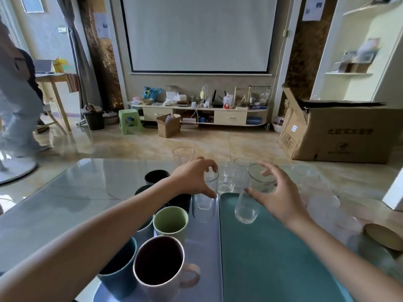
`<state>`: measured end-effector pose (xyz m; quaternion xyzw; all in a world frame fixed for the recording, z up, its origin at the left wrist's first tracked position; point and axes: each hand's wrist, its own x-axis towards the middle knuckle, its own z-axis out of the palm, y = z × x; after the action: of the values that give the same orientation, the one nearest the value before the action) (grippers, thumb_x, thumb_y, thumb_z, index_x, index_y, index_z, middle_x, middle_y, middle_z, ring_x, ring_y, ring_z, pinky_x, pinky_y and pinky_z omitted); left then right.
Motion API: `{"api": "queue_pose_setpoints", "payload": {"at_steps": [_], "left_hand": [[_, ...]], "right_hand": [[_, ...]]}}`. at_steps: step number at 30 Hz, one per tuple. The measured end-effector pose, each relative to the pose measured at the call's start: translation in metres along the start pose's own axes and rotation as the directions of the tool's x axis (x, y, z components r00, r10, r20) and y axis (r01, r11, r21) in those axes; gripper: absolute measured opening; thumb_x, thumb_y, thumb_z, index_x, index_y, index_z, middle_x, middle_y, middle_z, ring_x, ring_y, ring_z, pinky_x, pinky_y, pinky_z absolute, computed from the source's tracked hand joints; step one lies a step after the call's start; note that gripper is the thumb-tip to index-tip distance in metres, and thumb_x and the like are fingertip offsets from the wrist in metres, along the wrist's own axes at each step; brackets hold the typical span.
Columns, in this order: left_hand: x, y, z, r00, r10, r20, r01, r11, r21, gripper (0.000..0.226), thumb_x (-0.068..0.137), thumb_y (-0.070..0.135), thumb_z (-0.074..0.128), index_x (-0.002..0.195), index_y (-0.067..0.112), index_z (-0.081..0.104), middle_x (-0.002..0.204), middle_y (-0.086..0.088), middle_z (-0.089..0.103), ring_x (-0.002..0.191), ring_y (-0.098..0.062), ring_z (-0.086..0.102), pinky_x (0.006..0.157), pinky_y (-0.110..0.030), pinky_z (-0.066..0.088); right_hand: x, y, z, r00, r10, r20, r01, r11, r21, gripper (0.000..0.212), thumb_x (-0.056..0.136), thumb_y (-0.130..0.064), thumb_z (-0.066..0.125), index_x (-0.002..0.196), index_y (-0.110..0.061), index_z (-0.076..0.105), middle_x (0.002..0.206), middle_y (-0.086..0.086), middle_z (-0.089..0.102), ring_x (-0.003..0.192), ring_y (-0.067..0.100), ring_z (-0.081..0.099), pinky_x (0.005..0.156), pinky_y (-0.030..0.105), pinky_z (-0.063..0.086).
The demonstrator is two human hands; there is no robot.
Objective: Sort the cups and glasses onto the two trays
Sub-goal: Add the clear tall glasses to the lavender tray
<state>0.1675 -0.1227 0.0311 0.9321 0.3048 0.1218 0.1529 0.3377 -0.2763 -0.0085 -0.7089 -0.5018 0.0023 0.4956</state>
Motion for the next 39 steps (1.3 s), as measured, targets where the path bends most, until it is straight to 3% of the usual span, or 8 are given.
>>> {"api": "queue_pose_setpoints", "payload": {"at_steps": [5, 9, 14, 19, 23, 31, 36, 39], "left_hand": [[0.011, -0.011, 0.013, 0.999, -0.05, -0.002, 0.05, 0.999, 0.007, 0.07, 0.054, 0.04, 0.086, 0.115, 0.03, 0.053, 0.113, 0.003, 0.05, 0.095, -0.018, 0.053, 0.086, -0.043, 0.052], [0.018, -0.017, 0.022, 0.998, -0.063, 0.008, 0.063, 0.998, 0.023, 0.07, 0.055, 0.04, 0.086, 0.116, 0.03, 0.053, 0.114, 0.004, 0.05, 0.097, -0.018, 0.054, 0.087, -0.042, 0.051], [0.018, -0.025, 0.036, 0.998, -0.045, 0.045, 0.043, 0.998, 0.053, 0.072, 0.056, 0.043, 0.085, 0.119, 0.031, 0.052, 0.119, 0.005, 0.052, 0.091, -0.01, 0.049, 0.076, -0.028, 0.044], [0.018, -0.03, 0.04, 0.997, -0.044, 0.058, 0.04, 0.998, 0.056, 0.073, 0.055, 0.043, 0.085, 0.119, 0.03, 0.052, 0.12, 0.004, 0.053, 0.091, -0.011, 0.05, 0.08, -0.03, 0.046], [0.018, -0.031, 0.04, 0.996, -0.05, 0.068, 0.044, 0.995, 0.086, 0.076, 0.056, 0.046, 0.084, 0.121, 0.031, 0.05, 0.123, 0.001, 0.048, 0.089, -0.015, 0.053, 0.081, -0.032, 0.047], [0.017, -0.03, 0.038, 0.986, -0.062, 0.154, 0.04, 0.989, 0.141, 0.099, 0.06, 0.049, 0.081, 0.144, 0.035, 0.03, 0.134, -0.003, 0.036, 0.109, -0.023, 0.051, 0.089, -0.028, 0.04], [0.004, -0.035, 0.027, 0.98, -0.062, 0.187, 0.045, 0.995, 0.093, 0.105, 0.069, 0.042, 0.077, 0.149, 0.031, 0.009, 0.144, -0.007, 0.027, 0.124, -0.028, 0.042, 0.105, -0.037, 0.038], [-0.013, -0.039, 0.019, 0.99, -0.057, 0.132, 0.056, 0.998, 0.016, 0.088, 0.076, 0.02, 0.069, 0.146, 0.023, 0.016, 0.142, -0.01, 0.03, 0.125, -0.026, 0.041, 0.103, -0.035, 0.038]], "right_hand": [[-0.025, 0.025, 0.015, 1.0, 0.018, 0.018, -0.02, 0.994, 0.109, 0.073, 0.061, -0.026, 0.086, 0.124, -0.035, 0.05, 0.105, -0.01, 0.056, 0.09, 0.013, 0.06, 0.074, 0.019, 0.043], [-0.031, 0.035, 0.029, 0.997, 0.045, 0.07, -0.053, 0.992, 0.116, 0.075, 0.059, -0.027, 0.087, 0.125, -0.035, 0.051, 0.105, -0.015, 0.056, 0.087, 0.009, 0.06, 0.075, 0.024, 0.046], [-0.032, 0.03, 0.041, 0.994, 0.047, 0.095, -0.059, 0.991, 0.124, 0.074, 0.06, -0.024, 0.086, 0.122, -0.041, 0.049, 0.105, -0.014, 0.055, 0.087, 0.009, 0.058, 0.074, 0.02, 0.043], [-0.038, 0.022, 0.045, 0.988, 0.051, 0.142, -0.067, 0.992, 0.111, 0.074, 0.062, -0.028, 0.084, 0.124, -0.042, 0.048, 0.105, -0.017, 0.053, 0.091, 0.01, 0.057, 0.078, 0.026, 0.046], [-0.04, 0.014, 0.044, 0.987, 0.023, 0.157, -0.041, 0.993, 0.114, 0.075, 0.062, -0.029, 0.084, 0.125, -0.044, 0.046, 0.106, -0.021, 0.052, 0.091, 0.004, 0.056, 0.075, 0.02, 0.043], [-0.04, -0.001, 0.046, 0.982, 0.018, 0.188, -0.049, 0.986, 0.159, 0.079, 0.062, -0.034, 0.084, 0.128, -0.047, 0.042, 0.108, -0.02, 0.053, 0.095, 0.003, 0.057, 0.075, 0.017, 0.044], [-0.043, -0.012, 0.054, 0.969, 0.014, 0.247, -0.065, 0.977, 0.201, 0.082, 0.062, -0.033, 0.084, 0.13, -0.044, 0.04, 0.11, -0.019, 0.054, 0.092, -0.002, 0.056, 0.076, 0.015, 0.045], [-0.047, -0.016, 0.061, 0.956, 0.018, 0.293, -0.089, 0.969, 0.231, 0.083, 0.063, -0.032, 0.084, 0.131, -0.044, 0.04, 0.112, -0.015, 0.053, 0.092, -0.001, 0.055, 0.076, 0.022, 0.051]]}}
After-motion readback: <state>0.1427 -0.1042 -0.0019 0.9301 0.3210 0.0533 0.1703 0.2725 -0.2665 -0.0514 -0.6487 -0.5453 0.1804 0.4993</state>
